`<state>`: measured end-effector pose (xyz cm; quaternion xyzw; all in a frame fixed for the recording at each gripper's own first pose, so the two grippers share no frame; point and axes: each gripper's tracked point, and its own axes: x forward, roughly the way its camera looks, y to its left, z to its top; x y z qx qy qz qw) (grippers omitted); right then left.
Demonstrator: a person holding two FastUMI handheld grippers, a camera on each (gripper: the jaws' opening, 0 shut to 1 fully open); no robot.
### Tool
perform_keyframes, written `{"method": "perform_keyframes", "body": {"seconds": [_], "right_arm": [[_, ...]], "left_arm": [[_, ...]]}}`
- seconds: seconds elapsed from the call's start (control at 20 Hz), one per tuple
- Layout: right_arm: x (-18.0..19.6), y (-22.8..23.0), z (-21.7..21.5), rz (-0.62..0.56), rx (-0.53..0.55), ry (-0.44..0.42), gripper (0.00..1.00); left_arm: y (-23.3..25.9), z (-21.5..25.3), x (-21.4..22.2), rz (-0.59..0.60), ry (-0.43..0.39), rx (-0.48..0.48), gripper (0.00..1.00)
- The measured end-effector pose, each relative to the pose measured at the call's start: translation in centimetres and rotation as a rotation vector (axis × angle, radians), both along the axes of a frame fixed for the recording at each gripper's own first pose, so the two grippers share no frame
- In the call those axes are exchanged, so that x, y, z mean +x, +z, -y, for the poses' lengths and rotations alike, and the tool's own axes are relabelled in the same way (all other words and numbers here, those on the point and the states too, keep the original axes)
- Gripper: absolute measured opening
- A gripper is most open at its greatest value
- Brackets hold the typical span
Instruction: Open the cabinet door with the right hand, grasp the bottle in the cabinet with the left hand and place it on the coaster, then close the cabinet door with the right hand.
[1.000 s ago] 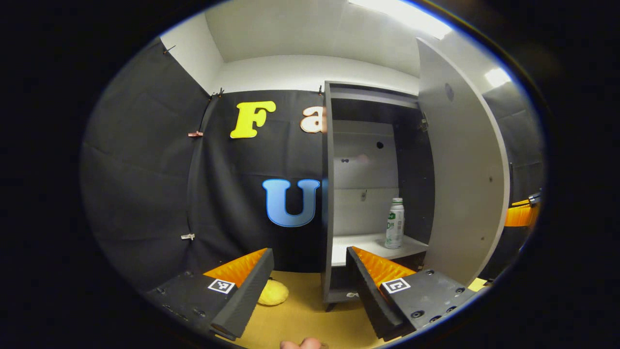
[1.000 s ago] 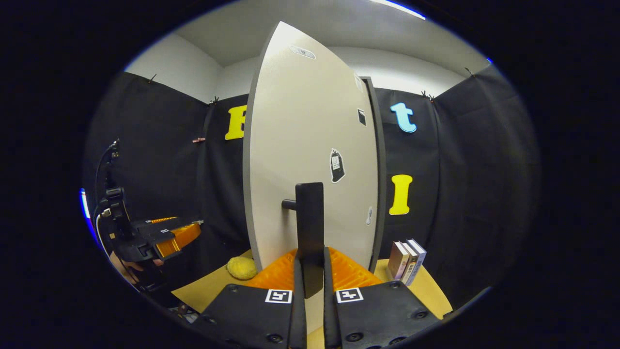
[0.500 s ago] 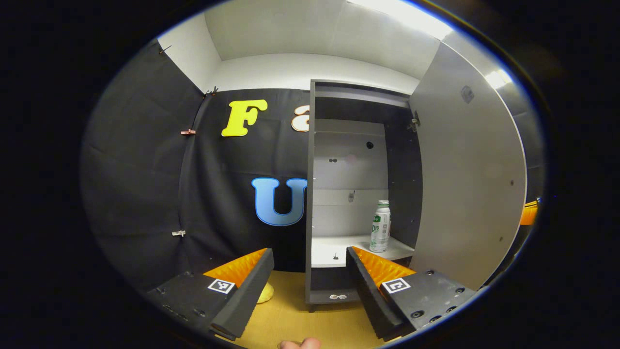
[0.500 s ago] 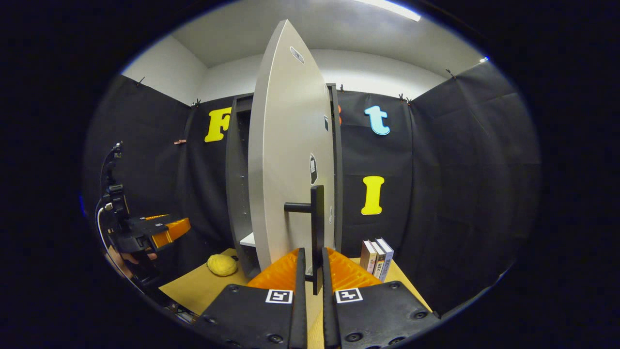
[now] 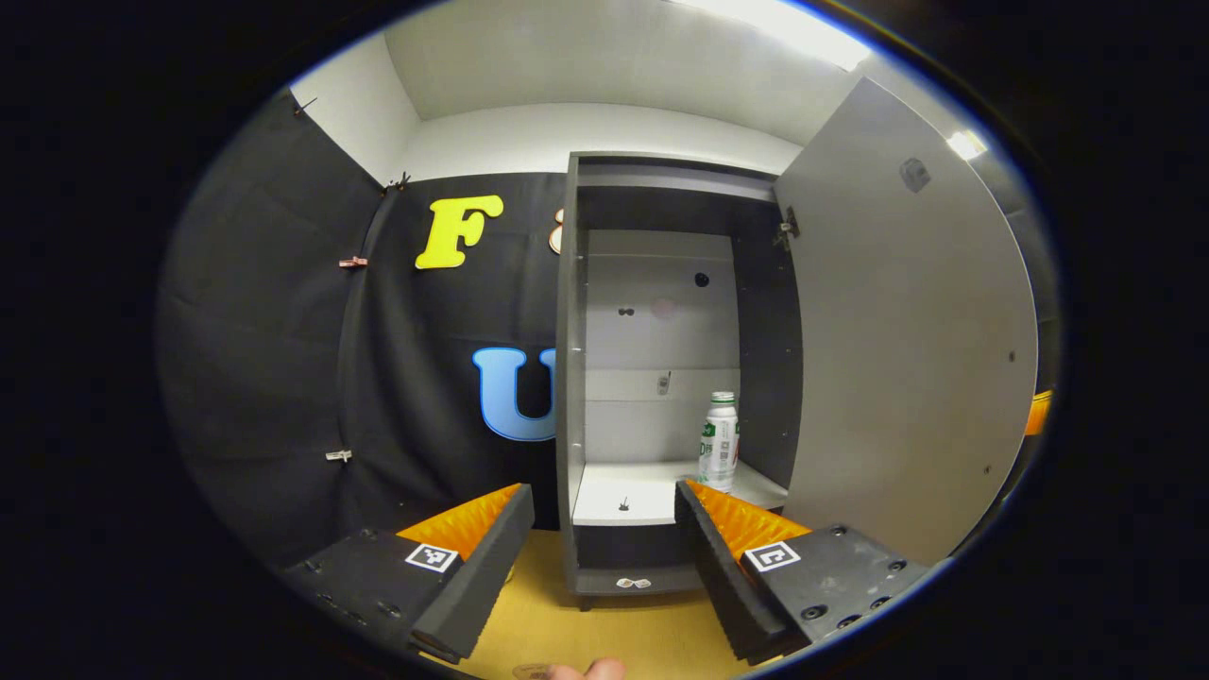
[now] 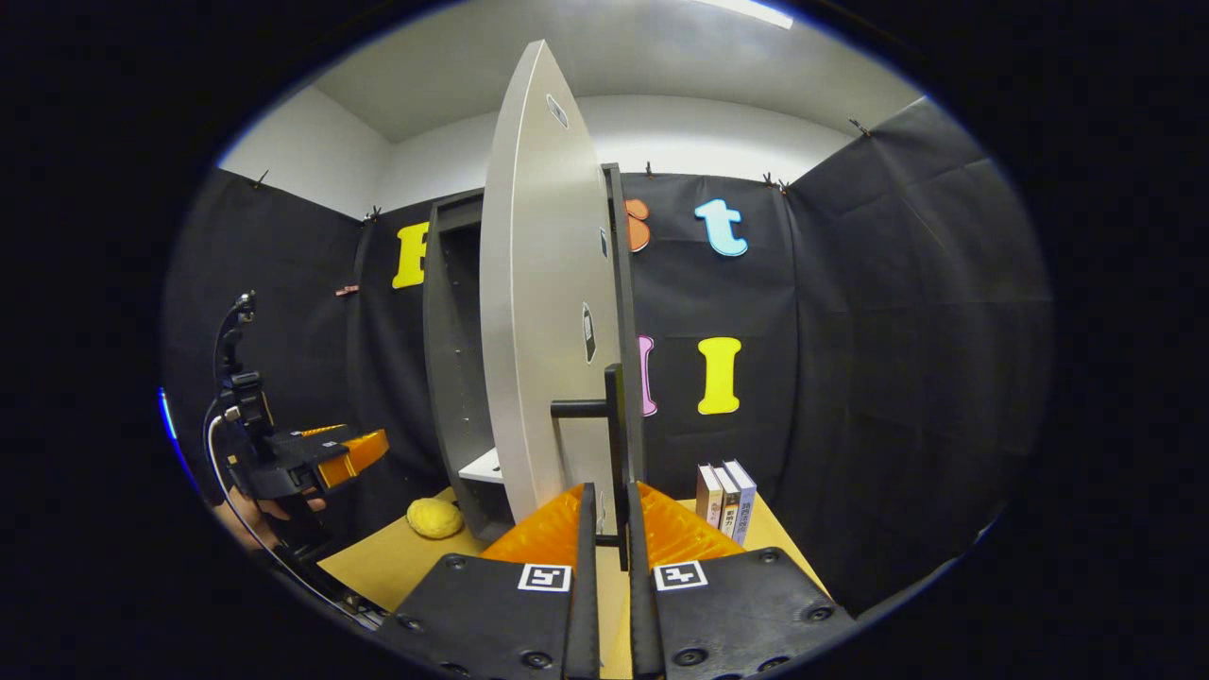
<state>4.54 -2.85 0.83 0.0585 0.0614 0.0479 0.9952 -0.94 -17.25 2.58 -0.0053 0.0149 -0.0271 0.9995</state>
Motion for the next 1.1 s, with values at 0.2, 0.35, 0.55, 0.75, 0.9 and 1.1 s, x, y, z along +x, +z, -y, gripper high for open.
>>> {"method": "perform_keyframes", "body": {"seconds": [0.2,0.35,0.55,0.75,0.9,1.1], "right_arm": [[0.3,0.1,0.5,-0.005,0.023,0.013,0.13],[0.3,0.4,0.6,-0.003,0.032,0.042,0.12],[-0.1,1.7,1.3,0.017,0.046,0.043,0.12],[-0.2,2.4,4.6,0.037,0.049,0.004,0.25],[0.3,1.4,8.0,0.023,0.050,-0.082,0.51],[1.3,0.5,10.9,0.026,0.036,-0.174,0.91]], "left_arm": [[0.2,2.1,0.8,0.004,-0.010,-0.001,0.92],[0.3,3.7,1.9,0.007,-0.021,0.005,0.92],[-0.1,5.7,3.9,-0.003,-0.041,0.008,0.92],[-0.2,8.9,6.7,-0.001,-0.082,0.003,0.94],[-0.8,11.5,9.4,-0.005,-0.111,0.001,0.94],[-2.1,14.7,13.9,-0.018,-0.151,0.016,0.94]]}}
